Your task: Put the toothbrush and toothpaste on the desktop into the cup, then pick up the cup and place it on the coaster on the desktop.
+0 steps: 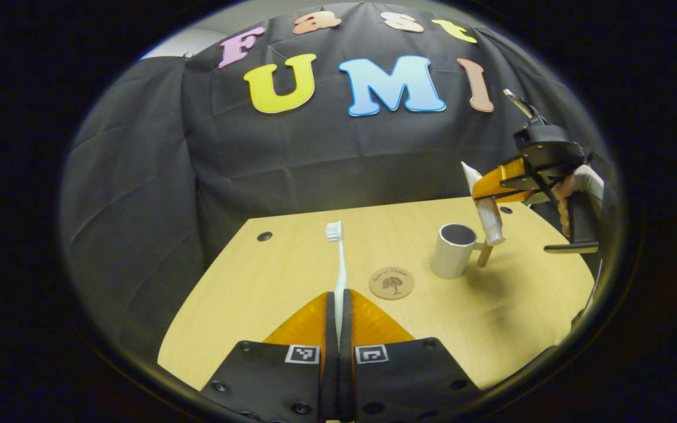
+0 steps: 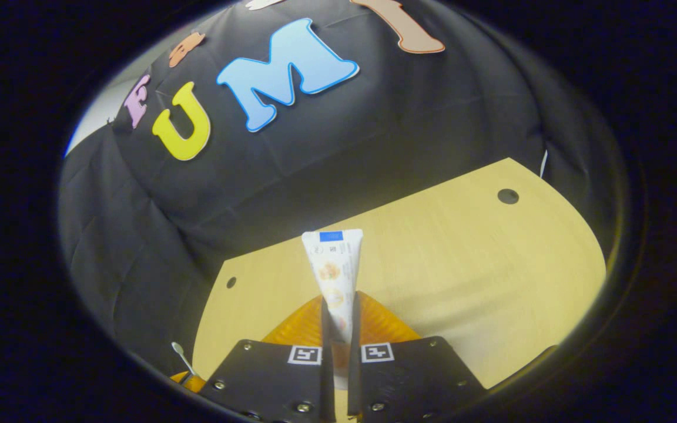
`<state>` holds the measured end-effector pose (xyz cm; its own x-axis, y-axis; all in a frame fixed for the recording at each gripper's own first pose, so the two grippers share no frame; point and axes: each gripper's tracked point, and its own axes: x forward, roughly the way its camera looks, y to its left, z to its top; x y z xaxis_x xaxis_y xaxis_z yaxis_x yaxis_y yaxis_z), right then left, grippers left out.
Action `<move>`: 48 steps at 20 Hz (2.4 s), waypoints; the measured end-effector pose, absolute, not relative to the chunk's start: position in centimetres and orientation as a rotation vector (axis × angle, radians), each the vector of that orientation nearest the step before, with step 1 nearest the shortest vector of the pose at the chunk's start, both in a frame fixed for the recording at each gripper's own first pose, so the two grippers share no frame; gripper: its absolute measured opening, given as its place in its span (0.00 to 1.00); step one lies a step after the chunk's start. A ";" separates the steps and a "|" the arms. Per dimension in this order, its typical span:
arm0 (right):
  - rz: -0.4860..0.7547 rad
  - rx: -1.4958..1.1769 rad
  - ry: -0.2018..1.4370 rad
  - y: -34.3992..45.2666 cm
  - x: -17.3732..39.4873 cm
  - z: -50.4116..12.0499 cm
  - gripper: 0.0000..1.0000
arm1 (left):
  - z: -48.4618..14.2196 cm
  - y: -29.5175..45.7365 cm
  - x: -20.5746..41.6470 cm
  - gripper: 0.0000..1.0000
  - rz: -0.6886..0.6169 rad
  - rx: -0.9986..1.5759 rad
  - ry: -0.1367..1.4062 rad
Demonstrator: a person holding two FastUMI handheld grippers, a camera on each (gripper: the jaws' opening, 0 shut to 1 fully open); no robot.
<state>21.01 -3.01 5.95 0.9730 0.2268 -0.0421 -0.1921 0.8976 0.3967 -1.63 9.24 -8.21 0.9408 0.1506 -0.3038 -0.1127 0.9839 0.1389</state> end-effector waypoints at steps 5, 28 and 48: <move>0.187 0.424 0.063 -3.2 24.5 7.1 0.10 | -8.0 10.2 -2.2 0.08 0.168 0.121 0.334; 0.076 0.280 -0.028 -2.3 26.5 2.7 0.17 | -8.2 11.8 -5.9 0.08 0.250 0.112 0.396; 0.066 0.262 -0.027 -3.6 18.0 2.6 0.78 | -6.5 8.7 -5.3 0.08 0.140 0.083 0.293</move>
<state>17.98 -3.57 2.62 0.9975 0.0616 0.0355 -0.0687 0.9637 0.2578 -5.29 8.69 -6.47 0.9478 0.1491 -0.2819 -0.1249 0.9869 0.1018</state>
